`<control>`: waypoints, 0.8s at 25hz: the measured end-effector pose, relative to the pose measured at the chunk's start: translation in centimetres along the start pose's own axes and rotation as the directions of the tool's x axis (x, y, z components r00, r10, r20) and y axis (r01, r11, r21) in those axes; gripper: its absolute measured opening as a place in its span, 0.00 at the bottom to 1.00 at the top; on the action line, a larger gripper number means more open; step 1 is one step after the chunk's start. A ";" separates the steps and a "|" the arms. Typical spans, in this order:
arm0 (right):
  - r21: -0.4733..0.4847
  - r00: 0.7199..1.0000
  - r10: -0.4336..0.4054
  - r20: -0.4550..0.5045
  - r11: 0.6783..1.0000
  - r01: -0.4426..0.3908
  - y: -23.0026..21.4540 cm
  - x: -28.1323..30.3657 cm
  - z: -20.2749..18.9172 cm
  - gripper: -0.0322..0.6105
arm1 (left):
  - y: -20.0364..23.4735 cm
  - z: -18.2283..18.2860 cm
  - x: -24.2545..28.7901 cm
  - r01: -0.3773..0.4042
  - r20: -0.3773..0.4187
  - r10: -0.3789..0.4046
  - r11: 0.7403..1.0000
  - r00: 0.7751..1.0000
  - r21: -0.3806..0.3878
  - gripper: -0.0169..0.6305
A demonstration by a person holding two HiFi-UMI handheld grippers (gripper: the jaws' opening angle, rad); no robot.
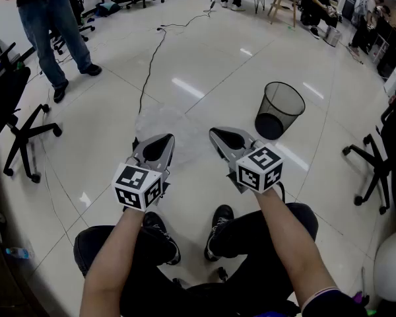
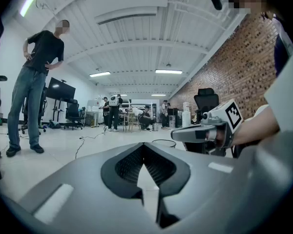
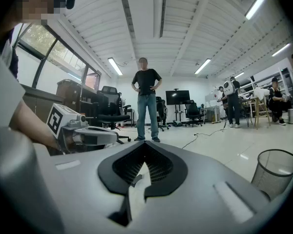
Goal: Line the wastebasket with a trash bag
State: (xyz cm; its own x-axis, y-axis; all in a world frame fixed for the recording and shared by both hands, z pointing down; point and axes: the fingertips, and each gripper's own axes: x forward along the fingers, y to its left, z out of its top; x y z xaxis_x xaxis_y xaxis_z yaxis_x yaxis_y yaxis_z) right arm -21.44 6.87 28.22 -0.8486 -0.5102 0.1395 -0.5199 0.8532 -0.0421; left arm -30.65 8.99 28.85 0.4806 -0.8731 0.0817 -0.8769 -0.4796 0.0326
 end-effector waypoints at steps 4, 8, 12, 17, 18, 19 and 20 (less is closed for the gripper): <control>0.001 1.000 -0.005 0.006 1.000 0.005 -0.6 0.2 0.0 0.05 | 0.1 -0.3 0.6 0.002 -0.015 -0.001 1.000 1.000 0.027 0.05; -0.012 1.000 -0.005 -0.006 1.000 0.005 -1.1 0.5 -0.2 0.05 | 0.8 -1.0 1.0 -0.021 -0.019 0.021 1.000 1.000 0.000 0.05; -0.044 1.000 -0.005 -0.022 0.999 0.004 -1.8 0.8 -0.1 0.05 | 0.9 -0.7 1.7 -0.003 -0.018 0.004 0.999 1.000 0.033 0.05; -0.089 0.996 0.013 -0.087 0.996 -0.021 -2.8 1.9 -1.1 0.05 | 1.6 0.3 2.8 -0.003 -0.013 0.004 0.999 1.000 0.048 0.04; -0.099 0.995 0.019 -0.097 0.995 -0.029 -3.1 2.1 -1.1 0.05 | 1.8 0.4 3.1 -0.007 -0.014 0.007 0.999 1.000 0.048 0.05; -0.108 0.994 0.025 -0.105 0.994 -0.036 -3.3 2.3 -1.1 0.05 | 2.0 0.4 3.2 -0.011 -0.016 0.011 0.999 1.000 0.047 0.04; -0.116 0.993 0.029 -0.111 0.992 -0.042 -3.7 2.6 -0.9 0.05 | 2.3 0.3 3.4 -0.015 -0.019 0.016 0.999 1.000 0.045 0.05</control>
State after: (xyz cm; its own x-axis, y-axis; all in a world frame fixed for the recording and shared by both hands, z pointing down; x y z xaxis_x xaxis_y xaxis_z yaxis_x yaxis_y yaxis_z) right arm -21.62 2.54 29.65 -0.8471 -0.4704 0.2473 -0.4693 0.8805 0.0670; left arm -30.99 4.89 28.93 0.4663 -0.8788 0.1015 -0.8826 -0.4700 -0.0139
